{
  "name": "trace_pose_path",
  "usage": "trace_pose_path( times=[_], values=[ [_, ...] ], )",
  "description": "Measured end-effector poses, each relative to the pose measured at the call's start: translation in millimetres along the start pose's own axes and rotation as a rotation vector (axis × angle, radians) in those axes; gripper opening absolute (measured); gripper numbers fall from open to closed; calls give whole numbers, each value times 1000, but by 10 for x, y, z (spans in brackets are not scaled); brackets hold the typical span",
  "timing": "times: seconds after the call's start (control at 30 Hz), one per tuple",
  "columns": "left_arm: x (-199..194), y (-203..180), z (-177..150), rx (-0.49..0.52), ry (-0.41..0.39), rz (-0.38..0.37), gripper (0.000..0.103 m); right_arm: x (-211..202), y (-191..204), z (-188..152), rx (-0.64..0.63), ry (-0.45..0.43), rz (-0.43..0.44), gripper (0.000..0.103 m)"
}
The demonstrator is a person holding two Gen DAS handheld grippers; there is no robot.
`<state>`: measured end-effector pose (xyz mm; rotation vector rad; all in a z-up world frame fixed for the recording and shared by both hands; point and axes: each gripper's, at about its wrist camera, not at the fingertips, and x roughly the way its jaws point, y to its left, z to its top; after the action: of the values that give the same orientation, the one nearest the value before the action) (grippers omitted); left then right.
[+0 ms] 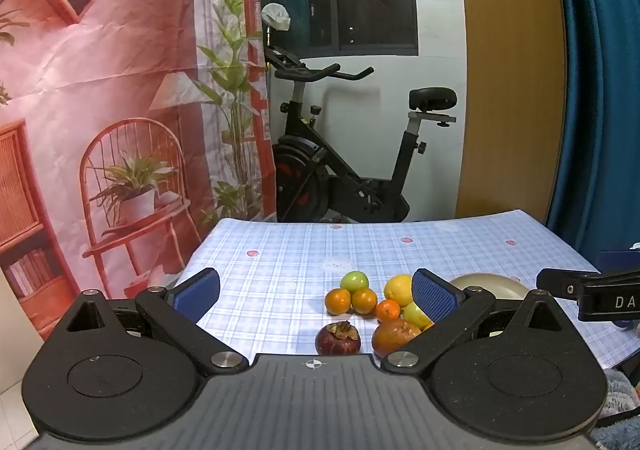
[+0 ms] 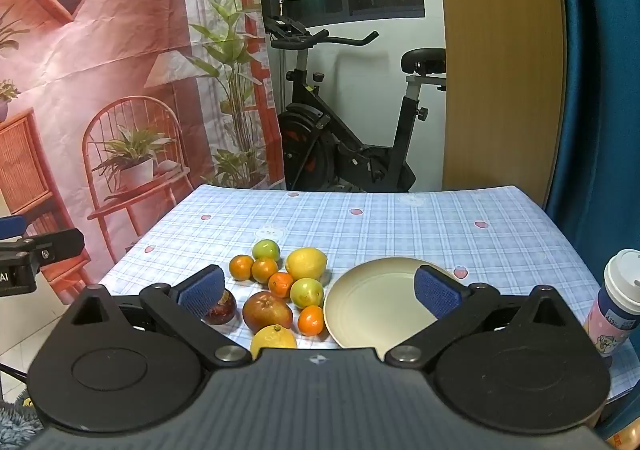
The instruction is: Organize fruits
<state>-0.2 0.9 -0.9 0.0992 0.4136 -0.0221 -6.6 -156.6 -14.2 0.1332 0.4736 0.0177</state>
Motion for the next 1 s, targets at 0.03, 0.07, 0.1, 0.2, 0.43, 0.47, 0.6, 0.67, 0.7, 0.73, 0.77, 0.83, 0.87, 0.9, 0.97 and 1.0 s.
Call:
trace_pose_path(
  times=[0.03, 0.07, 0.1, 0.2, 0.43, 0.47, 0.6, 0.67, 0.7, 0.73, 0.77, 0.83, 0.87, 0.9, 0.97, 1.0],
  values=[
    [-3, -5, -1, 0, 0, 0, 103, 5, -4, 2, 1, 1, 0, 103],
    [5, 3, 4, 0, 1, 0, 103, -6, 10, -3, -4, -4, 0, 103],
    [3, 1, 3, 0, 0, -1, 103, -4, 9, -2, -3, -4, 0, 103],
    [4, 6, -1, 0, 0, -3, 103, -6, 10, -3, -4, -4, 0, 103],
    [6, 6, 1, 0, 0, -3, 103, -6, 6, -4, -5, -5, 0, 103],
    [6, 6, 1, 0, 1, -3, 103, -7, 6, -4, -5, -5, 0, 103],
    [5, 7, -2, 0, 0, -3, 103, -8, 5, -2, -5, -6, -1, 103],
    [5, 11, 0, 0, 0, -4, 103, -9, 4, 0, -5, -6, 0, 103],
    [5, 12, 0, 0, 0, -4, 103, -9, 4, 0, -5, -6, -1, 103],
    [5, 10, -1, 0, 0, -4, 103, -10, 3, 1, -5, -6, 0, 103],
    [4, 13, 0, 0, 0, -4, 103, -10, 3, 2, -5, -6, 0, 103],
    [4, 15, 1, 0, 0, -4, 103, -11, 2, 3, -5, -6, -1, 103],
    [4, 16, 1, 0, 0, -4, 103, -11, 2, 3, -5, -7, -1, 103],
    [5, 15, 0, 0, 0, -4, 103, -10, 2, 3, -5, -6, 0, 103],
    [3, 18, -1, 0, 0, -5, 103, -12, 2, 4, -5, -6, 0, 103],
    [3, 19, -1, -1, 0, -4, 103, -12, 1, 4, -5, -6, 0, 103]
  ],
)
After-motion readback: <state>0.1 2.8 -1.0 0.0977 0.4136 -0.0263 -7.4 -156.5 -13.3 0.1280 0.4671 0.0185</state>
